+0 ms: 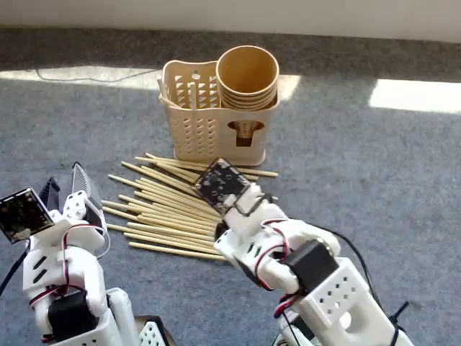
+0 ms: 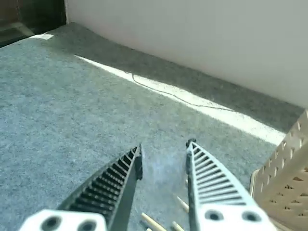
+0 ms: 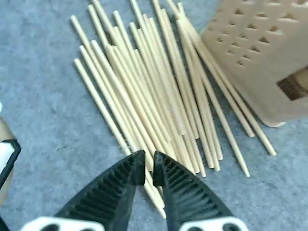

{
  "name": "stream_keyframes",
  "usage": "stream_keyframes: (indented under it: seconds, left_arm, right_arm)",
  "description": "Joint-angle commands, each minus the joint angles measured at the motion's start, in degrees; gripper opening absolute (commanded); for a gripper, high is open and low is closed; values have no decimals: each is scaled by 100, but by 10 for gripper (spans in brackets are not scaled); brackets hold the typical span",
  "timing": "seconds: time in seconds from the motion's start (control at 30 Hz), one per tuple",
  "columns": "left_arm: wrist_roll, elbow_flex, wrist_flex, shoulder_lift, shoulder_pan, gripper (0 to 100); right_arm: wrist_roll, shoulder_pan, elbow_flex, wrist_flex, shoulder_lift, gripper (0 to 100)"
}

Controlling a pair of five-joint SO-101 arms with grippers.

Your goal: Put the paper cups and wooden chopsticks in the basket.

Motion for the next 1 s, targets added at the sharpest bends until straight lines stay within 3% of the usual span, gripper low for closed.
stream_keyframes:
  seconds: [0.0,0.37,0.97]
  left_arm:
    - [79,-22,-26,84,-48,148]
    - [70,-4,-9,84,-198,148]
    - [70,-4,0,84,-171,144]
  right_arm:
    - [97,-602,-330,-163,664,70]
    - [114,-1464,-321,-1771,2308,74]
    - [484,-1446,-374,-2870,4259,74]
